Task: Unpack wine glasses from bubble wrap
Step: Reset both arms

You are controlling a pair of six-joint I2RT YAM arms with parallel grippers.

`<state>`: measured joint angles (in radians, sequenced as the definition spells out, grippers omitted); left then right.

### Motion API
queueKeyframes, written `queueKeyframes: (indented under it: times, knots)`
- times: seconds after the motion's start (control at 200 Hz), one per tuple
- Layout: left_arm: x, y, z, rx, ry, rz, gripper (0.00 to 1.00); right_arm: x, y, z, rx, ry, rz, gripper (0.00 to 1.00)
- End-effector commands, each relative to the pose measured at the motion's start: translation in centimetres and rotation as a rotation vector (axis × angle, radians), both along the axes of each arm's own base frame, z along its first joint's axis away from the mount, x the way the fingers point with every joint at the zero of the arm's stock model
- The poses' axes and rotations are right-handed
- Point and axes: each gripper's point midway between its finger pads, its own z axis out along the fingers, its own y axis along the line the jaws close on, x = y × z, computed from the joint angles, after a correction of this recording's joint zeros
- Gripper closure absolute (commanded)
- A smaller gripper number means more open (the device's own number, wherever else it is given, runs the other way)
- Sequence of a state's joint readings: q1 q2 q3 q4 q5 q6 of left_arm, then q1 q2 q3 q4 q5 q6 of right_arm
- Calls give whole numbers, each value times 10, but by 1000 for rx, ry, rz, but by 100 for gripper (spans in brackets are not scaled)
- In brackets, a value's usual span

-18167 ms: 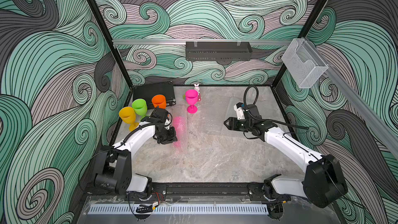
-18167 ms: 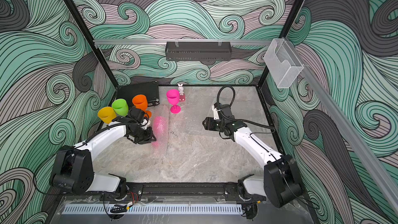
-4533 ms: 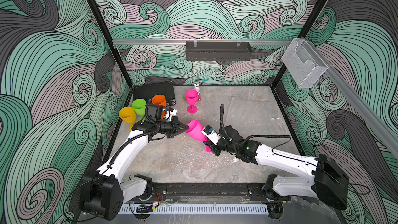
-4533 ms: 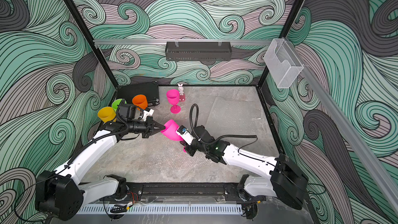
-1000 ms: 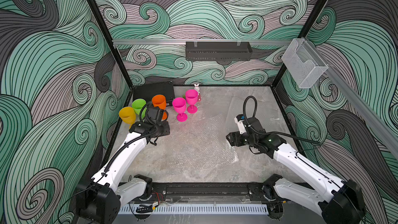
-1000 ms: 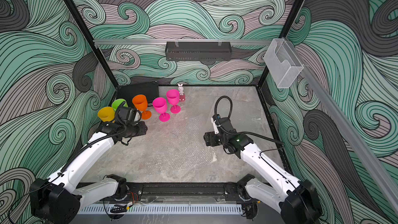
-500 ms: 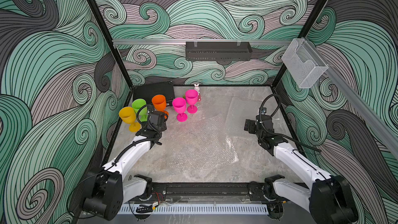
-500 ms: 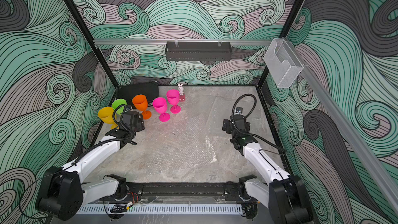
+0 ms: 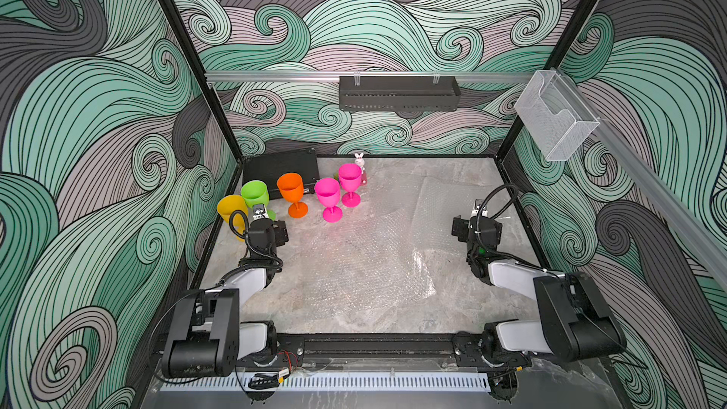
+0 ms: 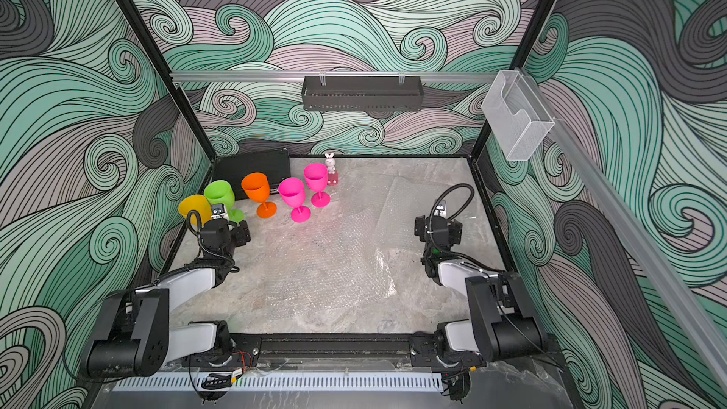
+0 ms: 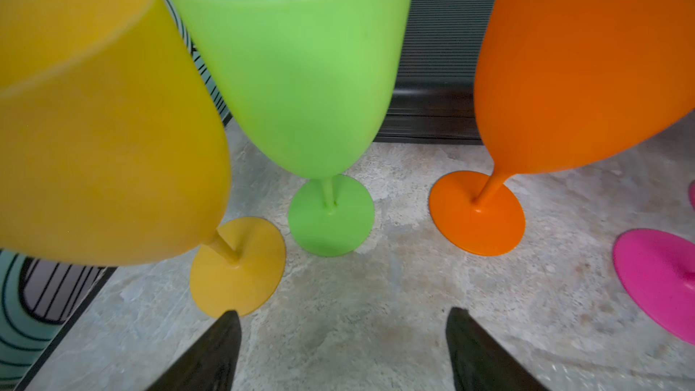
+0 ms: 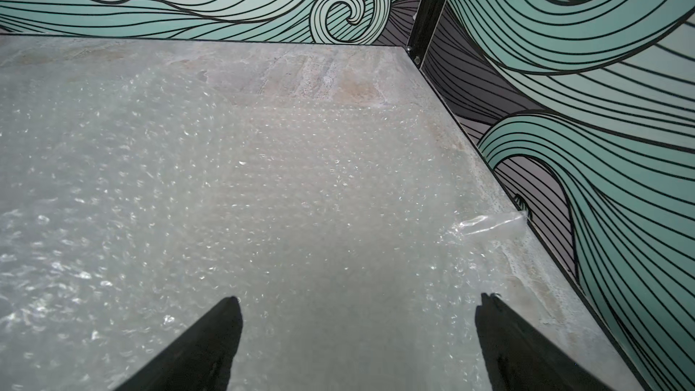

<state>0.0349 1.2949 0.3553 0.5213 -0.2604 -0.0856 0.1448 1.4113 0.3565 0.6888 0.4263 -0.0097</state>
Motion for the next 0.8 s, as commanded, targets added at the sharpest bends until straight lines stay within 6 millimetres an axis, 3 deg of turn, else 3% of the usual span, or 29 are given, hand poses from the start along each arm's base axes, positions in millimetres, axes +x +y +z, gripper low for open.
queueKeyframes:
  times: [0.0, 0.145, 0.24, 0.36, 0.455, 0.796]
  knots:
    - [23, -17, 21, -25, -149, -120, 17, 18, 18, 20, 9, -150, 116, 0]
    - [37, -19, -1, -10, -134, -144, 16, 28, 20, 10, 51, -135, 161, 0]
    - [47, -17, -10, -36, -3, -125, 15, 33, 13, 1, 153, -58, 198, 0]
    - [50, -18, -7, -16, -53, -145, 14, 34, 14, 1, 134, -57, 191, 0]
    - [49, -18, -8, -26, -28, -139, 2, 33, 15, 3, 132, -73, 196, 0]
    - [48, -18, -8, -33, -15, -127, 1, 33, 15, 2, 132, -68, 194, 0]
